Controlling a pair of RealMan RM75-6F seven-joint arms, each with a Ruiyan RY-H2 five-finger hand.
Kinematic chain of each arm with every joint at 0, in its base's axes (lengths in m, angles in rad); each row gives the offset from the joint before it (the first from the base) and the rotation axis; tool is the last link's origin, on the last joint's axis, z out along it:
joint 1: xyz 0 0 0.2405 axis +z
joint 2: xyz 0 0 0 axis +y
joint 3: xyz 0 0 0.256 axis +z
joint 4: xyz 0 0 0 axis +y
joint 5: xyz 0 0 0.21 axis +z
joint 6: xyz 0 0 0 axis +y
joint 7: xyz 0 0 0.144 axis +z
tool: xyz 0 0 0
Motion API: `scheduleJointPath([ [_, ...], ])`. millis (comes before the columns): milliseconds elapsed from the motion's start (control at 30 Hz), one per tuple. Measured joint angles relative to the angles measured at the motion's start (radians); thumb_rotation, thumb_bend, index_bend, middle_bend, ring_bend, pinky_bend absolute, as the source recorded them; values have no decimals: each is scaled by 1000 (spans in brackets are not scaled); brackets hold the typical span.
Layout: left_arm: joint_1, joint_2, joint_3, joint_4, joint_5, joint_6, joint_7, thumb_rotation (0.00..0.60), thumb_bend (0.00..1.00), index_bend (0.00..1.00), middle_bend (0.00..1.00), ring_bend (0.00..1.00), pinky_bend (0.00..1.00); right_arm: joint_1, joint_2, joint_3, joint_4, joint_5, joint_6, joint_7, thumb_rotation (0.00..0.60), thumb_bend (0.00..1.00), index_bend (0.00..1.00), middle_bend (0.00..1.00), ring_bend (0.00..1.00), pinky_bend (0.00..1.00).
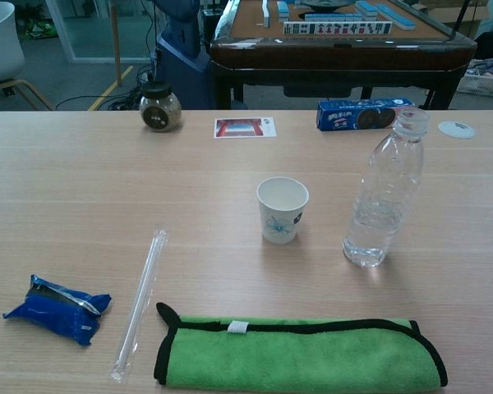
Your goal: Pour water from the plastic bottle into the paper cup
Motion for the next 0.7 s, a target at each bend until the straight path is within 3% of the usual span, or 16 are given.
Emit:
scheduleJointPath([
  [700, 5, 15, 0, -8, -5, 1, -23, 600, 329, 279, 511, 480, 738, 162, -205, -35, 215, -69, -110, 325, 600, 0, 217, 191, 154, 261],
])
